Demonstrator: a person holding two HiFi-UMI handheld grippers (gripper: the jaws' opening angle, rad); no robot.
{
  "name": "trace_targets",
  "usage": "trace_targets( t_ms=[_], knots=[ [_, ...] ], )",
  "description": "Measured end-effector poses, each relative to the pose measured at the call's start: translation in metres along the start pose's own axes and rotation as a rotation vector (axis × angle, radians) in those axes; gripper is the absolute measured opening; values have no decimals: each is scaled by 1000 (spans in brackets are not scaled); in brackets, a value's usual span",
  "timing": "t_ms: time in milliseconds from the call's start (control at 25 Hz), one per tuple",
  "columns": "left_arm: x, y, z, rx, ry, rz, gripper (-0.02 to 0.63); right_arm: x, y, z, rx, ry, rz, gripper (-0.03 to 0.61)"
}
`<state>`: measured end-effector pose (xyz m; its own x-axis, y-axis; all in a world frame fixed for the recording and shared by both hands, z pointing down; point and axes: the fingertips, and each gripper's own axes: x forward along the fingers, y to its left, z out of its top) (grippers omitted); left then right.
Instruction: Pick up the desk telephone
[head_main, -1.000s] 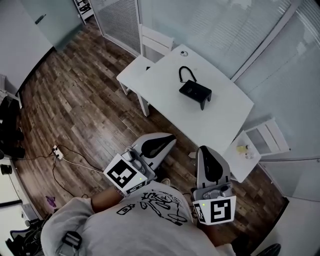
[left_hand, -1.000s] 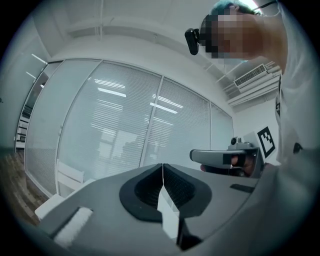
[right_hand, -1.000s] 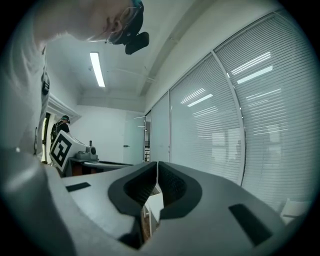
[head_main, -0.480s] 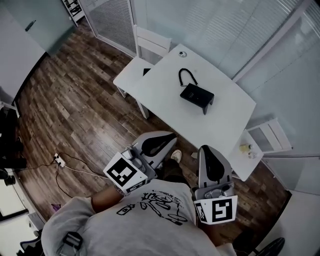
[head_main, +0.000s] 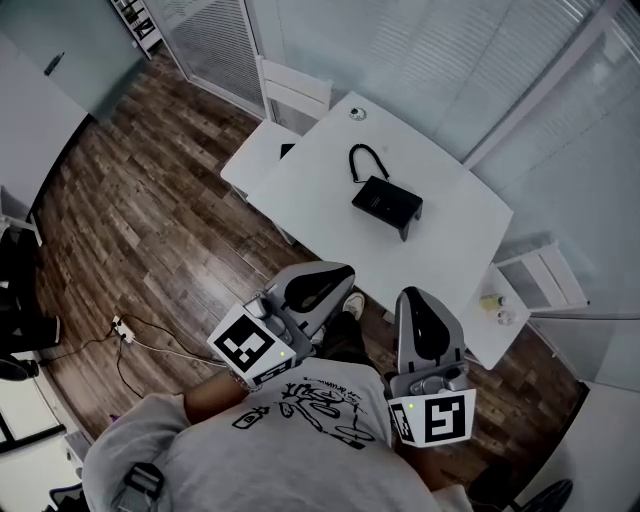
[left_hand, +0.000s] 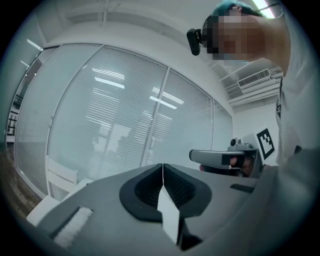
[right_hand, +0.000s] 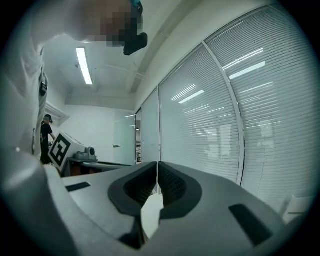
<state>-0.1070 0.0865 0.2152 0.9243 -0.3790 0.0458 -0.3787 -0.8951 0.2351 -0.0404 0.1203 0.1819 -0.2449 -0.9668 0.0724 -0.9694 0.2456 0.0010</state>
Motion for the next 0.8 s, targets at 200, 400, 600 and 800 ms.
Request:
trace_targets(
  t_ms=[200,400,600,800],
  knots=[
    [58,10,4,6,16,-22,8,15,-57,-4,22,1,-33,9],
    [115,21,8,19,25,-32,8,34,-112,-6,35,-6,-39,9],
    [157,30,15,28,17,-19,8,48,-156,-4,30,-15,-31,9],
    [181,37,12,14,23,-9,8,58,-178,-6,38,-9,-19,9]
  ],
)
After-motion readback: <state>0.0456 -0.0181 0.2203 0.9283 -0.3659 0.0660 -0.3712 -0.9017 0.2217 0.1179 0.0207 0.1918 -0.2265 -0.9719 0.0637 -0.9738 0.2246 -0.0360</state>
